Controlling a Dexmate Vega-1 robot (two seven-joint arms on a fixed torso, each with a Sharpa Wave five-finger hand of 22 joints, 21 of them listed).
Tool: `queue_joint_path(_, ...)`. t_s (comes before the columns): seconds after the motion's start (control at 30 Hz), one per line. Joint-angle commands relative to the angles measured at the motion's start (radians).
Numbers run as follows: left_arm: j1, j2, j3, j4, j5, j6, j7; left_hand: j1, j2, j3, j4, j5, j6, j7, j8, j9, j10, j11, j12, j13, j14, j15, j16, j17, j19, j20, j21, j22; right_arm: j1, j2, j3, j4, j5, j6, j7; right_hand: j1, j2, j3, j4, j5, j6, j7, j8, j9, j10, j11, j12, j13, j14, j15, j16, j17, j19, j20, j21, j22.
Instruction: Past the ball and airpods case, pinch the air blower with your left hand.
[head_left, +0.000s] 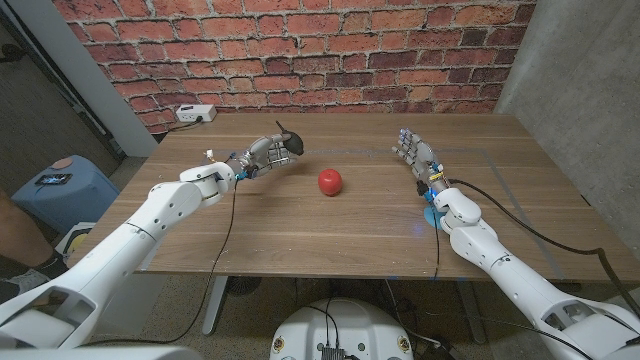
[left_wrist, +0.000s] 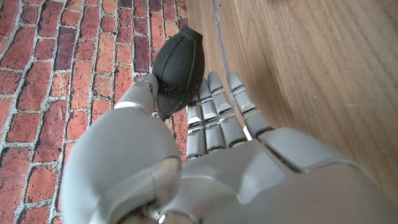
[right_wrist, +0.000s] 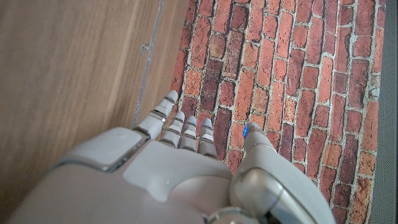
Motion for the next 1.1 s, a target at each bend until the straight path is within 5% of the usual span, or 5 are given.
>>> queue_joint_path(0.03,0.021,0.014,-0.010,-0.022,-0.015,0.004,0.004,-0.011,-0.003,-0.001,0.004,-0.007,-0.009,-0.002,-0.007,0.002,-0.008,0.002,-0.003,0.002,-0.005,-0.001,-0.004,0.002,-0.006,0.001,-0.001,0.002,-0.020,-0.009,0.004,-0.025,0.005,-0.004,-0.005,0.013,0.002,-0.005,0.000,-0.001,0.001,0.004,0.005,0.003,0.002,0.001,0.004,0.000,-0.001,-0.003,0.003,0.002,0.000,0.003,0.004,0.001)
queue_joint_path(1.1,0.052,0.034,-0.024,-0.066,-0.035,-0.009,0.011,-0.036,0.001,0.002,-0.002,-0.018,-0.008,-0.003,-0.015,-0.010,-0.005,0.004,-0.016,0.007,-0.009,-0.003,-0.007,0.004,-0.016,0.003,0.002,0.002,-0.043,-0.013,0.007,-0.049,0.010,-0.002,-0.012,0.018,0.002,-0.003,-0.004,-0.001,-0.001,0.005,0.005,0.003,0.001,0.001,0.004,0.000,-0.001,-0.004,0.002,0.001,-0.001,0.004,0.004,0.001)
